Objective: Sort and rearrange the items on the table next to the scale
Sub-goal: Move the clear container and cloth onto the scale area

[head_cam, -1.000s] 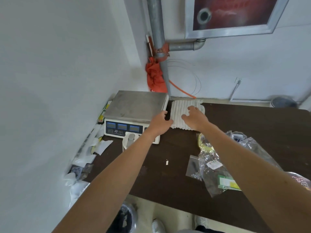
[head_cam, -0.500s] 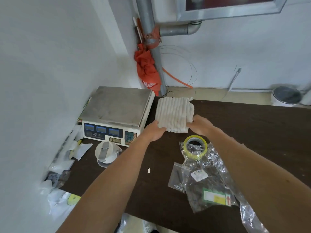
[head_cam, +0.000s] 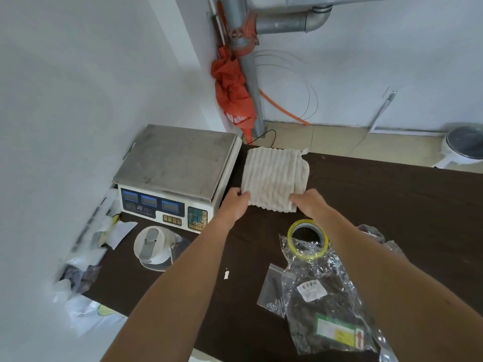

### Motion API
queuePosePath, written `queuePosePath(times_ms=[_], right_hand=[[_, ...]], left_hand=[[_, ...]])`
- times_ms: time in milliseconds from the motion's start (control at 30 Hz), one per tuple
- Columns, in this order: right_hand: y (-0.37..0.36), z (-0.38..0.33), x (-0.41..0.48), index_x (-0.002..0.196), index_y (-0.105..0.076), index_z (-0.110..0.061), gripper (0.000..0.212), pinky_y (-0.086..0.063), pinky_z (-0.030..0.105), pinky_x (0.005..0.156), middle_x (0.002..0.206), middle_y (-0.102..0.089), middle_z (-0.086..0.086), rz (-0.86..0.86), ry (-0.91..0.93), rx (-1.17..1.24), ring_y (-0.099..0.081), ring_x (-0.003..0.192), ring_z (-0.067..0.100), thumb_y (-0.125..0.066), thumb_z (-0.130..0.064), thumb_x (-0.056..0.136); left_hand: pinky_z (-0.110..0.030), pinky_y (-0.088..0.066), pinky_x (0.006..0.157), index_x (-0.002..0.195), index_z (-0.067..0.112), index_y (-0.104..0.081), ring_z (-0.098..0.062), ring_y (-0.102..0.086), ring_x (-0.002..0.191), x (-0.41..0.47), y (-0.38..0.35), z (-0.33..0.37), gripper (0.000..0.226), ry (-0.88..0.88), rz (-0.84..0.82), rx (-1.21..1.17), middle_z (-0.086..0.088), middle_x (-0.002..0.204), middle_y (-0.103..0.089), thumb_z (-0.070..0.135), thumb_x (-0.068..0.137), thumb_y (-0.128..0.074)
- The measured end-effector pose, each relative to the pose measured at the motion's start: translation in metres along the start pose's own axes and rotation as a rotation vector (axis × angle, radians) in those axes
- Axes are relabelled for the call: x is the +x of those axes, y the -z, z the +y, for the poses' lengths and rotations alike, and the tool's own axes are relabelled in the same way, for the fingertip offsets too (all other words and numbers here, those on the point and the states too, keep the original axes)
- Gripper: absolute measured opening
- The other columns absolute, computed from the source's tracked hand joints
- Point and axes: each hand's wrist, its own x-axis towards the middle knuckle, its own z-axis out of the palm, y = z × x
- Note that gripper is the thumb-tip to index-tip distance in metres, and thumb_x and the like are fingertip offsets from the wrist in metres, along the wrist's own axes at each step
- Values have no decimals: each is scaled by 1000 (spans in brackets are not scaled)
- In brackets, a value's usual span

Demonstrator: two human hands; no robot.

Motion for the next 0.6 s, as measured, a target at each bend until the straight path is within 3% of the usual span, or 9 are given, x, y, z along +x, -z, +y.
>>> queuePosePath(times_ms=[67, 167, 267, 333, 400, 533, 600], right_hand=[[0, 1, 5, 119, -56, -1, 43, -47, 37, 78, 93, -60, 9, -4, -10, 44, -58, 86, 25, -61, -32, 90], [-2, 3, 9, 107, -56, -4, 32, -43, 34, 72, 86, -56, 8, 3, -25, 72, -54, 78, 22, -61, -31, 90], [-4, 5, 10, 110, -55, -3, 37, -39, 32, 65, 96, -57, 10, 24, -37, 57, -53, 76, 21, -62, -32, 88], [-6, 6, 9, 111, -56, -3, 38, -39, 32, 64, 100, -57, 10, 31, -41, 65, -53, 78, 21, -62, -32, 87], [-7, 4, 8, 102, -59, -2, 28, -38, 31, 62, 87, -55, 7, 35, -34, 77, -50, 72, 19, -61, -26, 87], [-6, -2, 0, 93, -59, -3, 15, -38, 31, 61, 82, -52, 7, 53, -28, 78, -48, 72, 20, -60, -15, 84], [-6, -5, -8, 93, -59, -3, 14, -39, 32, 63, 82, -52, 7, 73, -13, 91, -49, 74, 21, -60, -13, 83]], left_hand=[[-29, -42, 91, 151, 12, -39, -18, -53, 108, 6, -4, 1, 53, 41, 12, -117, -3, 126, -54, 33, 103, -50], [-34, -51, 99, 147, 7, -42, -19, -57, 104, 11, -9, 3, 52, 90, 7, -255, 0, 111, -57, 25, 101, -56], [-34, -54, 97, 132, 3, -55, -19, -60, 100, 11, -10, 5, 36, 110, -12, -393, 2, 97, -60, 17, 99, -60], [-31, -55, 94, 116, 5, -63, -20, -63, 103, 10, -9, 7, 23, 102, -32, -385, -2, 100, -64, 18, 97, -63], [-35, -54, 99, 100, 9, -66, -21, -65, 104, 11, -7, 9, 13, 77, -46, -304, -5, 104, -67, 21, 95, -65], [-35, -52, 101, 110, 9, -66, -18, -63, 100, 10, -4, 13, 21, 23, -70, -243, -1, 101, -67, 21, 93, -67], [-35, -52, 100, 104, 11, -63, -17, -62, 97, 8, -3, 16, 12, 21, -78, -267, 2, 95, -64, 16, 93, -65]])
